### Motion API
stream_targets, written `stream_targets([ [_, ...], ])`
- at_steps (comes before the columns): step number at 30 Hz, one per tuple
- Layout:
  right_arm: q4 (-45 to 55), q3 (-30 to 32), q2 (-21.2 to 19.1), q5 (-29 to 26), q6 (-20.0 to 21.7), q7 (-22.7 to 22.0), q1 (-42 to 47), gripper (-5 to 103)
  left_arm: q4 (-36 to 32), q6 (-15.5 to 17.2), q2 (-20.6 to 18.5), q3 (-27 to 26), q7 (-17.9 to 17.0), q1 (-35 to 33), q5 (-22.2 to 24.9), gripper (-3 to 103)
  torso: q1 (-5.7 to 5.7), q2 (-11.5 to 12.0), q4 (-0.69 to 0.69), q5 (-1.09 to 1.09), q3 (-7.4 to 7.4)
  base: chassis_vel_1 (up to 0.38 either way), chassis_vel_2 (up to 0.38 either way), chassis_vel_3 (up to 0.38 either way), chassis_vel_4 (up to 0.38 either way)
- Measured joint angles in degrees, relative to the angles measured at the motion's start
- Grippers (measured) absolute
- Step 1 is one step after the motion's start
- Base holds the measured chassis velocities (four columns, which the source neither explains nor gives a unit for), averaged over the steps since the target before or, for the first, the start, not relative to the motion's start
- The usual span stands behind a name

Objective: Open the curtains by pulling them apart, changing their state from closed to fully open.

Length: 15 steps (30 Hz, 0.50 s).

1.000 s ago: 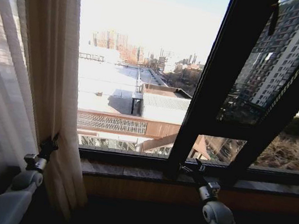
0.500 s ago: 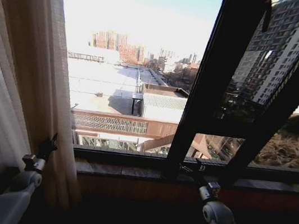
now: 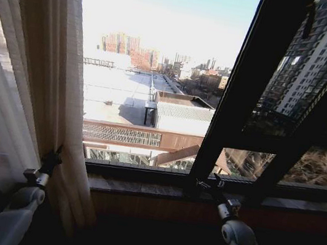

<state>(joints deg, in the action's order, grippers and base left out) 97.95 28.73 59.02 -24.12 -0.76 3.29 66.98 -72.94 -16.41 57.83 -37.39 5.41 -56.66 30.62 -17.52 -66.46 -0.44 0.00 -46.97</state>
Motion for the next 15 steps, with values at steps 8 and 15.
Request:
stream_targets([
  [8,0.0,0.0,0.0,0.0,0.0,0.0,0.0,100,3.5,0.4,-3.2,-1.5,-4.4,1.6,2.0,0,0.01,0.0,-0.03,0.00,0.00,0.000,0.000,0.000,0.000],
  [15,0.0,0.0,0.0,0.0,0.0,0.0,0.0,100,9.3,0.4,-7.2,-4.6,-8.3,2.1,2.7,0,0.00,0.0,0.00,0.00,0.00,0.000,0.000,0.000,0.000],
])
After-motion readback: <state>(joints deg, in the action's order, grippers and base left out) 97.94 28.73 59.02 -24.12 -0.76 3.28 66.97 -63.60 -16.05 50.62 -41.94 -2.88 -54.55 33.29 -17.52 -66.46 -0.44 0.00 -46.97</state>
